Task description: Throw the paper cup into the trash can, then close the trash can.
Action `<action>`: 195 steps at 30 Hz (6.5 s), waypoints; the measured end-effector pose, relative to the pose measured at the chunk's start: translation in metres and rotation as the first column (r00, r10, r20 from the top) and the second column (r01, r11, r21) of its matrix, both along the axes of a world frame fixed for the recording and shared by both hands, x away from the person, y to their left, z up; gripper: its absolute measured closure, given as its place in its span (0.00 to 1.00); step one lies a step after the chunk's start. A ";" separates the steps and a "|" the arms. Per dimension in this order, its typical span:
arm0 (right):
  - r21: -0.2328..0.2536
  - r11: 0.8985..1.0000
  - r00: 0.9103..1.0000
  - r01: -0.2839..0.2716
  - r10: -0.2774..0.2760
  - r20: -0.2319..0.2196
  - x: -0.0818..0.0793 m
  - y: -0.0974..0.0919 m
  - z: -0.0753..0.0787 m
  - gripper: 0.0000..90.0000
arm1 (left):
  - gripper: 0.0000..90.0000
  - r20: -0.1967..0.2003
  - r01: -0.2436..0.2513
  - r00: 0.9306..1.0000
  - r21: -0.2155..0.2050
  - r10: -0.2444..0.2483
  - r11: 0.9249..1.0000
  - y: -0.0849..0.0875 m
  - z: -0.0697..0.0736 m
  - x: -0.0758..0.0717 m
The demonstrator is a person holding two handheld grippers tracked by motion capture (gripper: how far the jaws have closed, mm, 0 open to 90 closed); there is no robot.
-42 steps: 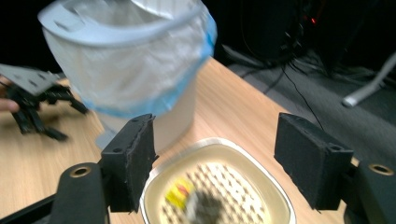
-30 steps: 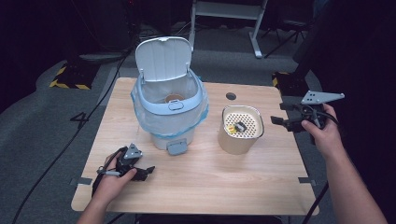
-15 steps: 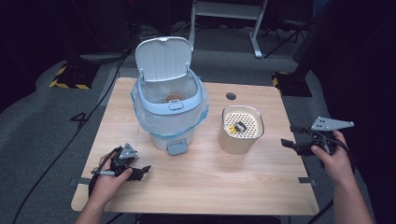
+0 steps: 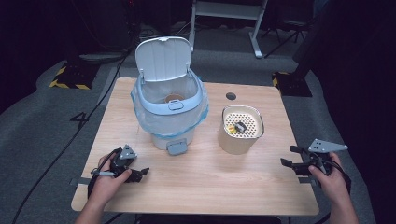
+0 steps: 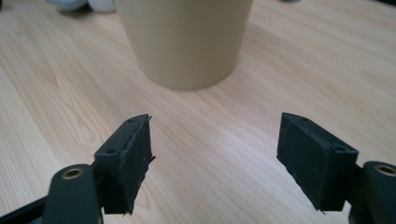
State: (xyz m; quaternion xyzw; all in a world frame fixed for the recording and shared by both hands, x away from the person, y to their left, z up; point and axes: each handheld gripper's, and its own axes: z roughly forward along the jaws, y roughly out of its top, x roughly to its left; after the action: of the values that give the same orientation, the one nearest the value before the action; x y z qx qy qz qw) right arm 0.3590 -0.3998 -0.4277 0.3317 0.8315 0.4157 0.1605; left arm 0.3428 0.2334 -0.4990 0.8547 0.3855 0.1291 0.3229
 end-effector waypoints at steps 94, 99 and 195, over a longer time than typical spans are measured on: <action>-0.080 0.990 0.991 0.114 -0.119 -0.055 0.009 0.020 -0.077 0.18 | 0.28 0.454 0.288 0.889 -0.447 -0.062 0.847 0.031 0.246 0.044; -0.079 0.990 0.991 0.114 -0.118 -0.055 0.009 0.020 -0.077 0.18 | 0.24 0.476 0.298 0.878 -0.442 -0.061 0.846 0.040 0.259 0.058; -0.077 0.991 0.992 0.111 -0.116 -0.055 0.009 0.020 -0.077 0.18 | 0.54 0.219 0.197 0.969 -0.396 -0.116 0.897 -0.043 0.225 0.114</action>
State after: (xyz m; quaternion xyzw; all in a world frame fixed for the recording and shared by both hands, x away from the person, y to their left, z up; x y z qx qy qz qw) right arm 0.3684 -0.3797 -0.5044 0.3847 0.8304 0.3648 0.1711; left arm 0.4565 0.1900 -0.2736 0.7788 0.3012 0.0985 0.5414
